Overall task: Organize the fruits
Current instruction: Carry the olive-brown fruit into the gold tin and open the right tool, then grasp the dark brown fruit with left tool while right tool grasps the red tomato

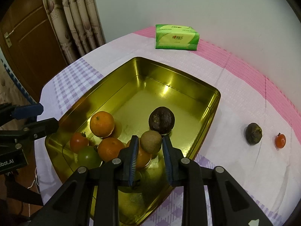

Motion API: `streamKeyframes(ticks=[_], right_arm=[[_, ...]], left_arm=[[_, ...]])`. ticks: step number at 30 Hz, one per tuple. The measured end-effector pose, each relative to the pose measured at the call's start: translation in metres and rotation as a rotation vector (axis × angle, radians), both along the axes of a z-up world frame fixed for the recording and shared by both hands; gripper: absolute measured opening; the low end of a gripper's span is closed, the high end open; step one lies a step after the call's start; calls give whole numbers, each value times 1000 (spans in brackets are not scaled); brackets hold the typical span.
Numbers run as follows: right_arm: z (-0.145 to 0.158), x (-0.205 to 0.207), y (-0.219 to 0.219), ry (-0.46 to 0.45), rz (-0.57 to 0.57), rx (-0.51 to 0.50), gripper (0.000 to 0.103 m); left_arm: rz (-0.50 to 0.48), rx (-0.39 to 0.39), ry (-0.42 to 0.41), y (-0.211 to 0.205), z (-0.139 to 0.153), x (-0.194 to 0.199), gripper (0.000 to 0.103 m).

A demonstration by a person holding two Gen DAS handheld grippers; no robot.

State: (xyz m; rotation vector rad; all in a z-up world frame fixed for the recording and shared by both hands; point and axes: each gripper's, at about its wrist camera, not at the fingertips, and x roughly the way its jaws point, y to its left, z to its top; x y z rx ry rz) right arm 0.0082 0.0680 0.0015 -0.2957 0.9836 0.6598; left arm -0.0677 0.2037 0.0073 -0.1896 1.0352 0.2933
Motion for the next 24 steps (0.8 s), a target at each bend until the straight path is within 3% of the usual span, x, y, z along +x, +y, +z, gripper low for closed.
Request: streamKeyframes(ticks=[8, 14, 18, 24], right_arm=[[5, -2, -3, -9, -11, 19, 37], [22, -8, -15, -31, -22, 67, 38], [31, -12, -46, -60, -75, 95, 47], [22, 6, -125, -90, -252, 48, 48]], left_arm=[[-2, 1, 4, -1, -2, 0, 57], [-1, -2, 4, -1, -2, -1, 57], [-2, -3, 7, -1, -3, -1, 57], [-11, 0, 12, -3, -4, 1, 57]])
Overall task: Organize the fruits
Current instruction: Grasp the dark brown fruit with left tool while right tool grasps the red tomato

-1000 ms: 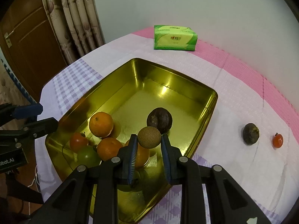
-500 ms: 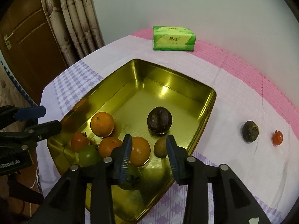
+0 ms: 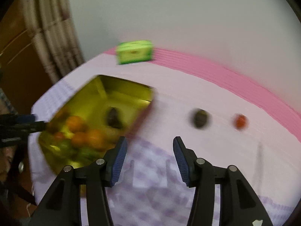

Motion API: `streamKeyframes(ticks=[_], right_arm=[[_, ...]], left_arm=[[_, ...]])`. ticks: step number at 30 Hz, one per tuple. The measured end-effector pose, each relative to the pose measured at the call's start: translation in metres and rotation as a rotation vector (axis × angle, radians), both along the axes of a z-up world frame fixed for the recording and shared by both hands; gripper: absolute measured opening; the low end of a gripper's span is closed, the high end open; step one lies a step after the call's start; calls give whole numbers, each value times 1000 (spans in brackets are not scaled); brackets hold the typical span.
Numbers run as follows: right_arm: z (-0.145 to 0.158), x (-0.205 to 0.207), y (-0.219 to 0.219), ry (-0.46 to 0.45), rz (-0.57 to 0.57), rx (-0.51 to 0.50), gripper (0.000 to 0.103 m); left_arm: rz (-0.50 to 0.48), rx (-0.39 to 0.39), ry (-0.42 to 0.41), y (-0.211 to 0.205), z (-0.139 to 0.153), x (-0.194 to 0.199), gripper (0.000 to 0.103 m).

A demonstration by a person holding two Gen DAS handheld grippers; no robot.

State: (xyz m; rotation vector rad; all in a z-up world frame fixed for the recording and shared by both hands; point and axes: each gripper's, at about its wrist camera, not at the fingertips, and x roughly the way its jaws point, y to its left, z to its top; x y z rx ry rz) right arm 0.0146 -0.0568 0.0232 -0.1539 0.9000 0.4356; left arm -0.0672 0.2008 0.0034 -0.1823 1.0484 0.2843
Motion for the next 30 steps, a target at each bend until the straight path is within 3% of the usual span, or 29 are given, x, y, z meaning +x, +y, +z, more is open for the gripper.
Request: streamKeyframes(ticks=[5, 8, 21, 30], right_arm=[[-19, 33, -69, 12, -166, -5, 48], [-29, 48, -89, 2, -204, -25, 48], [-57, 117, -97, -7, -211, -35, 47], [-66, 118, -98, -8, -201, -35, 29]], left_arm=[[-31, 3, 5, -8, 0, 4, 57], [-50, 13, -10, -15, 5, 8, 57], [-249, 5, -25, -98, 23, 71, 57], [-348, -26, -32, -161, 23, 127, 57]])
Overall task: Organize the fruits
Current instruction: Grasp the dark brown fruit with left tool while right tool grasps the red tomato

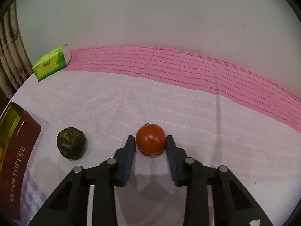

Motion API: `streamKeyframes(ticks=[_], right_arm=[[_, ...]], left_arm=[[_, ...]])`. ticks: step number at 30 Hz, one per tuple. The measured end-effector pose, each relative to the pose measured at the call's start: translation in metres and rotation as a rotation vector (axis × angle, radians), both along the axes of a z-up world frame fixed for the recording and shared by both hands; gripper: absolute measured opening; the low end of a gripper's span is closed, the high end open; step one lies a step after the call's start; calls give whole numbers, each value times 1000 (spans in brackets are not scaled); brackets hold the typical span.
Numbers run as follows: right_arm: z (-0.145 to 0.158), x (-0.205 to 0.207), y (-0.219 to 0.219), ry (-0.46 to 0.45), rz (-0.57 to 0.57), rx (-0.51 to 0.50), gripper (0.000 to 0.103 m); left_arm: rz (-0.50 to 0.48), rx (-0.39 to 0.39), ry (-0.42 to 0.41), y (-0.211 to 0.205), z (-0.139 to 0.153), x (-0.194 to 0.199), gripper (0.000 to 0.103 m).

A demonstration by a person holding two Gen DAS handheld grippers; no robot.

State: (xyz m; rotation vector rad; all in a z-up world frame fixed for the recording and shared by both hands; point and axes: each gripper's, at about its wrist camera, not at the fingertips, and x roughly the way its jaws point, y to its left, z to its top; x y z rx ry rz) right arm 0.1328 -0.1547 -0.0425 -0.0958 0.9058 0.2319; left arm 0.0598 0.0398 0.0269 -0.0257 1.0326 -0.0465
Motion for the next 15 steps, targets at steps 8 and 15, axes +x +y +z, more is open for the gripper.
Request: streamKeyframes(ticks=[8, 15], right_arm=[[3, -51, -48, 10, -93, 41, 29], [5, -92, -66, 3, -104, 13, 29]], left_arm=[[-34, -78, 56, -42, -30, 43, 57], [-41, -76, 116, -67, -56, 76, 57]])
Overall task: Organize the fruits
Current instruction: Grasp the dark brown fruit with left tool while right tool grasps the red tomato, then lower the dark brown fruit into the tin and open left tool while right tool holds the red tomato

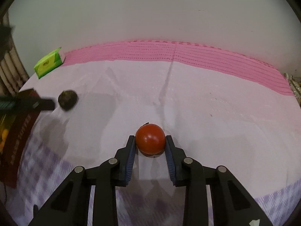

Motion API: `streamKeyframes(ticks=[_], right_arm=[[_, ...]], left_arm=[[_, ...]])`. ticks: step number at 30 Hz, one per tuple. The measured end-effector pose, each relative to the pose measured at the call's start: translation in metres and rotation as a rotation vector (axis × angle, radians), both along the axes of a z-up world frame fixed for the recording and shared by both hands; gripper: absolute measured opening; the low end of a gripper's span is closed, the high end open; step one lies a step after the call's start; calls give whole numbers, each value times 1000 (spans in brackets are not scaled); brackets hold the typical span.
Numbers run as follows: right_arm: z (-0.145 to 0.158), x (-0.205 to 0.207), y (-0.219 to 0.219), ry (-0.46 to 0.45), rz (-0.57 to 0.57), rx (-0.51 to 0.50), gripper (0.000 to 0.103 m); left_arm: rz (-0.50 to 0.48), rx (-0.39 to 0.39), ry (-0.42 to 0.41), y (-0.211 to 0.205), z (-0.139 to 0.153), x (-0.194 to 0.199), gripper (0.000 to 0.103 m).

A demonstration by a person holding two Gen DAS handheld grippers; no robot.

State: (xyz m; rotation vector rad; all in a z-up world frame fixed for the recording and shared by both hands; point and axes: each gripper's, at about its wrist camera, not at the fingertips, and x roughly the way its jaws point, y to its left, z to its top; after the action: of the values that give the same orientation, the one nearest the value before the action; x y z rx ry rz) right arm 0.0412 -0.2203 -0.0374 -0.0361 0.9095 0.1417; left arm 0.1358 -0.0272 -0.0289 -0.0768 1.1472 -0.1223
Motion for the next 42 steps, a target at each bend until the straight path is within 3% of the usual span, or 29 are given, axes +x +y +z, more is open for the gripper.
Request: streamKeyframes(ticks=[7, 9, 10, 12, 23, 33, 42], right_arm=[[-2, 1, 8, 0, 5, -28, 31], [-2, 1, 8, 0, 5, -30, 31], [-2, 1, 8, 1, 5, -28, 31], [-1, 1, 8, 0, 5, -28, 31], [-2, 0, 9, -1, 4, -45, 31], [-4, 2, 11, -3, 4, -55, 31], [-4, 2, 11, -4, 5, -62, 31]], left_arm=[[3, 11, 33, -8, -19, 23, 56], [-2, 10, 27, -9, -19, 24, 50], [-7, 14, 23, -10, -19, 23, 40], [-20, 8, 30, -9, -20, 26, 40], [-67, 21, 5, 0, 17, -38, 39], [21, 39, -27, 63, 50, -108, 39], [150, 34, 1, 129, 47, -142, 39]])
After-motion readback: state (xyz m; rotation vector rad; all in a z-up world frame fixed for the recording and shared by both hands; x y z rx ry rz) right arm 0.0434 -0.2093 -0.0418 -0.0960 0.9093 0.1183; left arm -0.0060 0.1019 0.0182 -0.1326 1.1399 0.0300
